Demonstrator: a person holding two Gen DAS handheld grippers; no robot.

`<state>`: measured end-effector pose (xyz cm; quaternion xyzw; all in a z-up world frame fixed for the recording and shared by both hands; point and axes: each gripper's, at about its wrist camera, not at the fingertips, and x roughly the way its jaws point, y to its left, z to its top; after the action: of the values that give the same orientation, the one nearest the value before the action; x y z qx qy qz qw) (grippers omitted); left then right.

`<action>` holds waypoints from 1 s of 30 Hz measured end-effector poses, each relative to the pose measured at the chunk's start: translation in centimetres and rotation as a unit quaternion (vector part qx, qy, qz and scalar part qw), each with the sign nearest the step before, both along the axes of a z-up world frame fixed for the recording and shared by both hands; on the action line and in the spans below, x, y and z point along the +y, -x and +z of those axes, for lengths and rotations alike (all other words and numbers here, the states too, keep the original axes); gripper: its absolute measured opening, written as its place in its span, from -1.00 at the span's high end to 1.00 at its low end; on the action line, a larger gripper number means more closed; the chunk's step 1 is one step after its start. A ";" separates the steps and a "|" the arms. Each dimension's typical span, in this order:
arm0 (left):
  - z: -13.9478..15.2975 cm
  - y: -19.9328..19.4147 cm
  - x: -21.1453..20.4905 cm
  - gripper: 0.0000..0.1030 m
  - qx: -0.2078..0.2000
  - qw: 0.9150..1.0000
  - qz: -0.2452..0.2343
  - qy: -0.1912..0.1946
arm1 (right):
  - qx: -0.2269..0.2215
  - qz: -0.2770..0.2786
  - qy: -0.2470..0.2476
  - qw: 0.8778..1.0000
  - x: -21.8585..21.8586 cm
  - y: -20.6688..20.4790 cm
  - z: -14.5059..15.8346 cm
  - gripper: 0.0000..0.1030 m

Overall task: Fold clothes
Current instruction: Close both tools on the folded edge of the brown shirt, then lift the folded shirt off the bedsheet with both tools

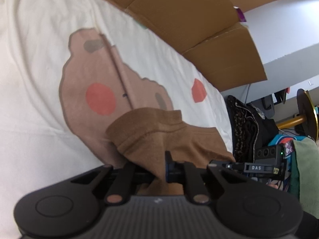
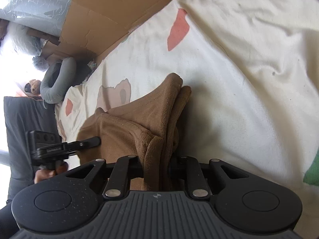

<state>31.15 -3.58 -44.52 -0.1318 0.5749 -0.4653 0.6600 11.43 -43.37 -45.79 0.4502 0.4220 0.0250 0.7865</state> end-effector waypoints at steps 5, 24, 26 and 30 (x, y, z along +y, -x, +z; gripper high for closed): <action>3.8 2.1 0.0 0.85 -0.057 0.998 0.005 -0.028 | -0.010 0.000 0.033 0.999 1.0 0.2 2.5 0.72; 18.2 9.3 1.4 0.86 -0.119 0.989 0.066 -0.050 | -0.047 0.025 0.155 0.987 6.8 3.7 16.3 0.76; 20.1 10.1 1.5 0.87 -0.130 0.989 0.064 -0.038 | -0.055 0.018 0.158 0.986 6.9 4.5 18.0 0.76; 24.1 11.5 1.2 0.86 -0.151 0.986 0.060 -0.037 | -0.072 0.006 0.166 0.983 6.8 5.9 21.5 0.76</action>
<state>19.69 -2.35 -20.41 -0.0701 0.4767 -0.4179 0.7702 5.57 -36.62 -24.31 0.3078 0.3651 -0.0081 0.8786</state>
